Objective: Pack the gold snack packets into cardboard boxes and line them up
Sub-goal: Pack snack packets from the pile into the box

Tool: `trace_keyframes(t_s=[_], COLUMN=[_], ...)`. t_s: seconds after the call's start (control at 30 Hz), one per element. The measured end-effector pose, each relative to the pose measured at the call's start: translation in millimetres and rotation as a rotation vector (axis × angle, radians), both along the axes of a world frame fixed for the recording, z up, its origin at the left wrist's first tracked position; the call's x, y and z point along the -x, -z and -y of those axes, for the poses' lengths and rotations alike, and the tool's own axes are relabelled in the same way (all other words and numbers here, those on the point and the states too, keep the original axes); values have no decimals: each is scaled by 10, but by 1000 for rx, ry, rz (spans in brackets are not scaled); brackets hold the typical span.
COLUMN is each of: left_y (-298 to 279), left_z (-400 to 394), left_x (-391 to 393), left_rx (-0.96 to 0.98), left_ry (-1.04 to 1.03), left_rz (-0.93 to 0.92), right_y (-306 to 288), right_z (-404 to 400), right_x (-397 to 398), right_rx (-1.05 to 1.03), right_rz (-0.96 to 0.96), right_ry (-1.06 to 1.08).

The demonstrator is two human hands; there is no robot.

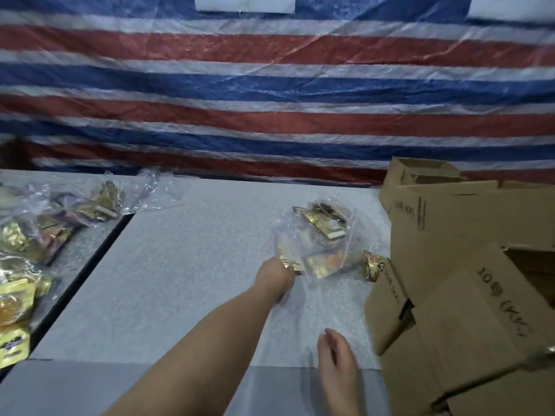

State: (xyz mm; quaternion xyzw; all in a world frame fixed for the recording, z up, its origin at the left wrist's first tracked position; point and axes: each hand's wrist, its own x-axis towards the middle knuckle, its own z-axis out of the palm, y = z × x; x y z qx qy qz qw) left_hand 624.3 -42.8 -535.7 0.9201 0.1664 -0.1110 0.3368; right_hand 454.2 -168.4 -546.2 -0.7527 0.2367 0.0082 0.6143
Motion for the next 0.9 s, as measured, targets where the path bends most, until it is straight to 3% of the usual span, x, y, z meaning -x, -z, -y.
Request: trace_keyframes(t_s=[0.1,0.3,0.47,0.6,0.73,0.9], left_y=[53,-16,-489,-1009,-1581,-2103], left_z=[152,112,-166,-440,-567,-493], left_x=[-194,-49,646,1320,1944,2548], left_rx=[247,494,786,736,630,544], left_ry=[-161,-319,-383,-349,-262,-104], left_rz=[11,131,243,323,423,576], right_y=[12,113,-150,-608,-1270,-2235], right_z=[16,51,65,15,-173,-298], right_x=[-21,-43,-160,-252,-85,180], right_rx=[61,80,17,-179,-624,-722], right_rz=[15,30,-165,-327,-346,-267], right_ry=[-6,-13,-3,-25,7,-169])
